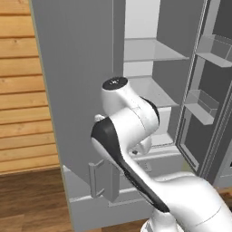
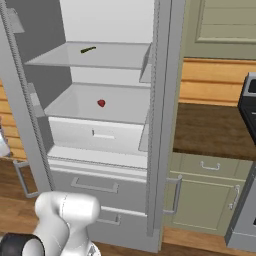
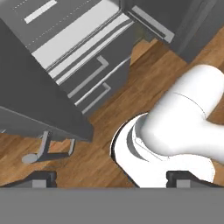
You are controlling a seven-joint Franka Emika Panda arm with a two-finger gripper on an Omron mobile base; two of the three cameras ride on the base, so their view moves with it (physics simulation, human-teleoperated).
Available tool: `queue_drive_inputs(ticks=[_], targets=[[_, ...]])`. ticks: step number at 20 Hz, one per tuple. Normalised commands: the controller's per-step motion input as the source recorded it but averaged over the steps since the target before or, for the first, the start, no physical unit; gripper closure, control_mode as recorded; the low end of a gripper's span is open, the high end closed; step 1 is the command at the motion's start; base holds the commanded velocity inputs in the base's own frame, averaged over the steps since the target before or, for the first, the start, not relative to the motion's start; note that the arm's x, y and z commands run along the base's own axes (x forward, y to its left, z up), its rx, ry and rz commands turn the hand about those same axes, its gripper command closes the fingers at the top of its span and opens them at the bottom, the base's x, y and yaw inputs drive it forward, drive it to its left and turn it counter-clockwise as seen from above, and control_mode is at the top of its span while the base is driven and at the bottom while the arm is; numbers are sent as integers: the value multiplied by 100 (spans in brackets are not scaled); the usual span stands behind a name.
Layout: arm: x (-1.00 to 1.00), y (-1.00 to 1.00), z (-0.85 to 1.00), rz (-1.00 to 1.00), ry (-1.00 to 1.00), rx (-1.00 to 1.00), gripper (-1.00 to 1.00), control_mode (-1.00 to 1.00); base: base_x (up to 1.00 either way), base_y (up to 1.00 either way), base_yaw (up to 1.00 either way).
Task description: Take the strawberry from the fridge and place it on top of the pancake, located on the dining counter.
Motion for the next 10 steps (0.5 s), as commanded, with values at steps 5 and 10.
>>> queue_drive_inputs(ticks=[5, 10], targets=[[-8, -70, 33, 21, 1, 50, -100, -100, 0, 0, 0], [48, -61, 23, 30, 7, 62, -100, -100, 0, 0, 0]])
